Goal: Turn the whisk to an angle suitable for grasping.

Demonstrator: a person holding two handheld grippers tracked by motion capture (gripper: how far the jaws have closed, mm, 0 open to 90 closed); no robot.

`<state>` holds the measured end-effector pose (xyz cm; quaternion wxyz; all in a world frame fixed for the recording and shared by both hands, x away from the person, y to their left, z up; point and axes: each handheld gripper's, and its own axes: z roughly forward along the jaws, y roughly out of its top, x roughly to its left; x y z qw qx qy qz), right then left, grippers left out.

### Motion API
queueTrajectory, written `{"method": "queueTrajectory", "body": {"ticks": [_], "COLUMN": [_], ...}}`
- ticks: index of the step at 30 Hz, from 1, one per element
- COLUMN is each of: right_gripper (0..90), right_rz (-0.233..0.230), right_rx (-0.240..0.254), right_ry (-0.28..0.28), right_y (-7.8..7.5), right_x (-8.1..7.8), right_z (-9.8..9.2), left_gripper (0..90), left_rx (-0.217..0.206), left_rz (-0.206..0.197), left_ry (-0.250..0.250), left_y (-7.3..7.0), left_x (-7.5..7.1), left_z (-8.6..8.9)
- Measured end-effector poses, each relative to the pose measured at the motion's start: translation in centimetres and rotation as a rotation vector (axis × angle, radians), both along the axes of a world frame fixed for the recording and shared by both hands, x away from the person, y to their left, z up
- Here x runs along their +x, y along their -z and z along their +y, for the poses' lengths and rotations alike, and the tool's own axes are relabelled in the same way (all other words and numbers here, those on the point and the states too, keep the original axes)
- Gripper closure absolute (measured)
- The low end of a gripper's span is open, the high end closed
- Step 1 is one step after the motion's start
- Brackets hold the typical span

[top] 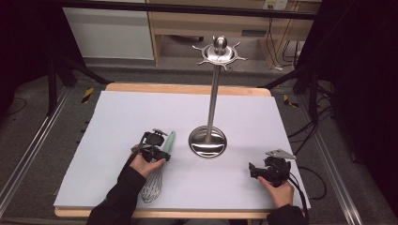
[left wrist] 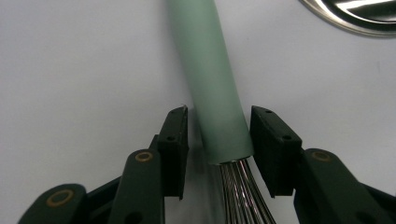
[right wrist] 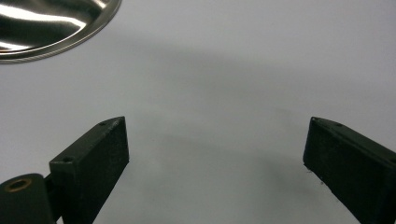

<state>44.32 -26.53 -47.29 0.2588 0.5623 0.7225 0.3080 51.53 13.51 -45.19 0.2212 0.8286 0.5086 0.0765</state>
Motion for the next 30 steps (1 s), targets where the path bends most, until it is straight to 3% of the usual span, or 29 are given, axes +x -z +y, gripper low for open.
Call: {"method": "queueTrajectory", "body": {"ticks": [5, 11, 14, 19, 24, 30], "right_gripper": [7.2, 7.2, 7.2, 7.2, 7.2, 7.2], "right_rz": [0.001, 0.002, 0.002, 0.003, 0.004, 0.003], "right_rx": [0.002, 0.000, 0.002, 0.002, 0.004, 0.003], "right_ry": [-0.001, -0.001, 0.000, -0.002, -0.002, -0.001], "right_y": [0.0, 0.0, 0.0, 0.0, 0.0, 0.0], "right_x": [0.0, 0.0, 0.0, 0.0, 0.0, 0.0], "right_z": [0.0, 0.0, 0.0, 0.0, 0.0, 0.0], "left_gripper": [63.3, 65.5, 66.2, 67.6, 68.7, 68.9], "left_rx": [0.017, 0.036, 0.022, -0.023, -0.057, -0.084], "left_rz": [-0.002, 0.006, 0.017, 0.016, -0.038, -0.065], "left_ry": [-0.011, -0.061, -0.082, -0.072, -0.054, -0.041], "left_y": [0.0, 0.0, -0.1, -0.5, -1.8, -2.7], "left_x": [0.0, 0.0, 0.1, -0.1, -1.1, -2.0], "left_z": [-0.1, -0.6, -0.5, -0.3, -0.3, -0.1]}}
